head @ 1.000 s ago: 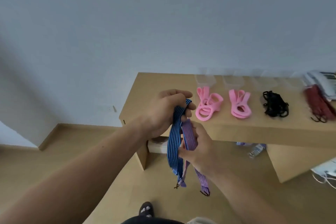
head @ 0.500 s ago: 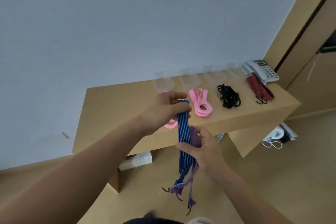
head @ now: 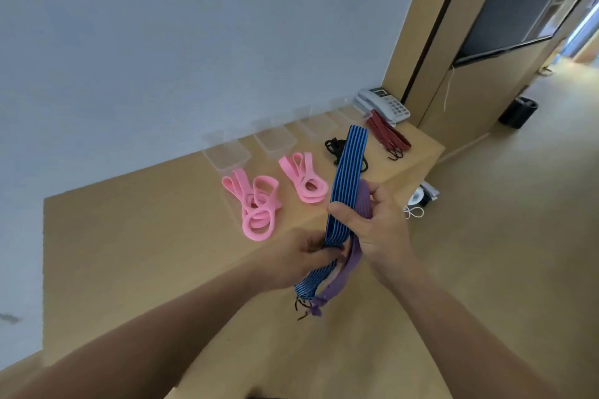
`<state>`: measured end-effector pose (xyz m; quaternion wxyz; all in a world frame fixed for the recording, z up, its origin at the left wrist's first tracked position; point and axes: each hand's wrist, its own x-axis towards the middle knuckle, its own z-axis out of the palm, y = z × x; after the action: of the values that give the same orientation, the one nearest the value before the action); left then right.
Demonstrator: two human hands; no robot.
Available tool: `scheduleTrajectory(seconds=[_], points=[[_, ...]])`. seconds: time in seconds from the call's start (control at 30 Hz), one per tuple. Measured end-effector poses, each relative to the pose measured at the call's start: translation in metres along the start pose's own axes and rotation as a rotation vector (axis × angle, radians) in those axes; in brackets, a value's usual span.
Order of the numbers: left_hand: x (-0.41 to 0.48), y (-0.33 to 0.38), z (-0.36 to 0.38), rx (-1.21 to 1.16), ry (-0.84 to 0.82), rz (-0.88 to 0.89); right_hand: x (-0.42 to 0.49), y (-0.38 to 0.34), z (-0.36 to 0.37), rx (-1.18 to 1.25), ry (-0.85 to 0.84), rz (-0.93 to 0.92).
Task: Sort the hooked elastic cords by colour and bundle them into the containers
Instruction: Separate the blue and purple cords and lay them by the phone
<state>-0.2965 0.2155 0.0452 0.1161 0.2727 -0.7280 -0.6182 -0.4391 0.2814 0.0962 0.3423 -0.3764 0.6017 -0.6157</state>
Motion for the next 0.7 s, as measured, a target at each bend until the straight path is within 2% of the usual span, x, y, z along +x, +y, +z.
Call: scheduleTrajectory(seconds=[0.1,0.2,0.33,0.53,0.63,0.7], points=[[0.010,0.007,0.000,-0.117,0.017,0.032,-0.004,-0.003,-0.012,0.073,0.005,0.003],[0.020,0.019,-0.003,-0.187,0.035,0.047,-0.006,0.004,-0.026,0.100,0.088,0.005],[0.039,0.026,-0.001,-0.038,0.107,0.110,0.000,0.008,-0.045,0.172,0.119,0.063],[0.064,0.040,0.045,-0.134,-0.065,0.141,0.027,-0.011,-0.075,0.138,0.117,-0.024],[0.083,0.054,0.060,-0.160,-0.075,0.186,0.042,-0.014,-0.098,0.074,0.114,-0.053],[0.099,0.063,0.066,-0.223,-0.069,0.208,0.051,-0.012,-0.120,0.113,0.115,-0.038]])
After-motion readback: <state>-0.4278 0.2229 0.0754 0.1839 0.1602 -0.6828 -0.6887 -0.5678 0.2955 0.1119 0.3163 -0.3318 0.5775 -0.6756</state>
